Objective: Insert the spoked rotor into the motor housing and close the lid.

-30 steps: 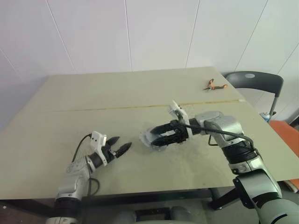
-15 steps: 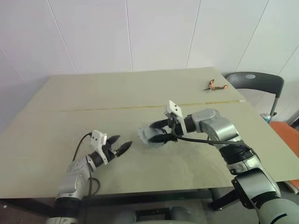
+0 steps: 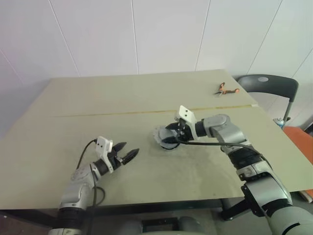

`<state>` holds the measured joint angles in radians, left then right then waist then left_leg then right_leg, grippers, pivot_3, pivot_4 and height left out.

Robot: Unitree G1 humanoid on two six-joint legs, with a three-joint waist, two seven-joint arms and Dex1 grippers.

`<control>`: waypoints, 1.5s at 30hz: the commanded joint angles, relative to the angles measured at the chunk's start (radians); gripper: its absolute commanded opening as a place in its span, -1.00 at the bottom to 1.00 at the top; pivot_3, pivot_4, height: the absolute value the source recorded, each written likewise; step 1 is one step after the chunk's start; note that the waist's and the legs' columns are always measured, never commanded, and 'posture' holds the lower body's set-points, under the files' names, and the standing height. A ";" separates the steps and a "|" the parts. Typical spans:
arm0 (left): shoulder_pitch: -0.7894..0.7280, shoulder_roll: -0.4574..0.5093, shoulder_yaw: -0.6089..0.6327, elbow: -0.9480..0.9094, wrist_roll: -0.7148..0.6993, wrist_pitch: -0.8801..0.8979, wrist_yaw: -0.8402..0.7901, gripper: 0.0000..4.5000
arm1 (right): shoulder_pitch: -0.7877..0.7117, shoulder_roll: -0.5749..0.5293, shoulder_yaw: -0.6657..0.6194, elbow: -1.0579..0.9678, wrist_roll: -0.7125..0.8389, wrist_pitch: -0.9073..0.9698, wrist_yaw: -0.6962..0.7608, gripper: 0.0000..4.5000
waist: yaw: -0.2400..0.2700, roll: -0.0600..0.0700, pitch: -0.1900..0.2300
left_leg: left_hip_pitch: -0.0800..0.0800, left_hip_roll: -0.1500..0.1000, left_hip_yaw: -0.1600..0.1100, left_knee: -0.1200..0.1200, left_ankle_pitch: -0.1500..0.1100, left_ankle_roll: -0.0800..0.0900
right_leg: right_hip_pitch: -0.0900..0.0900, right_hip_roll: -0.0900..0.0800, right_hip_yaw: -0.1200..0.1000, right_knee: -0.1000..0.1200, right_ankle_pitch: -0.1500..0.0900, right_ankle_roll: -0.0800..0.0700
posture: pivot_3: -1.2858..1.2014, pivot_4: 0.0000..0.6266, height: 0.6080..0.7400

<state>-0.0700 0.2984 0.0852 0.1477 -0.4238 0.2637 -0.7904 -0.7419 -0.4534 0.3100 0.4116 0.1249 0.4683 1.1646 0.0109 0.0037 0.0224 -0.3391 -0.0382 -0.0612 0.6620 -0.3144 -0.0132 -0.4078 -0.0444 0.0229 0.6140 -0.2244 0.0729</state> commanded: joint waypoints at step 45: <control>-0.076 0.115 -0.013 -0.076 0.061 -0.223 -0.072 1.00 | -0.009 -0.040 0.079 0.004 -0.149 0.168 -0.066 0.35 | 0.002 0.004 0.003 | 0.000 -0.001 0.000 0.001 0.000 0.000 | 0.000 0.000 0.000 0.000 0.000 0.000 | 0.03 -1.00 1.00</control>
<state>-0.1322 0.3985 0.0676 0.1112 -0.3637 0.0535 -0.8567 -0.7631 -0.4638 0.3568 0.4015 0.0151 0.6042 1.0944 0.0125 0.0074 0.0257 -0.3391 -0.0387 -0.0613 0.6631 -0.3144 -0.0132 -0.4073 -0.0449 0.0230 0.6142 -0.2246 0.0729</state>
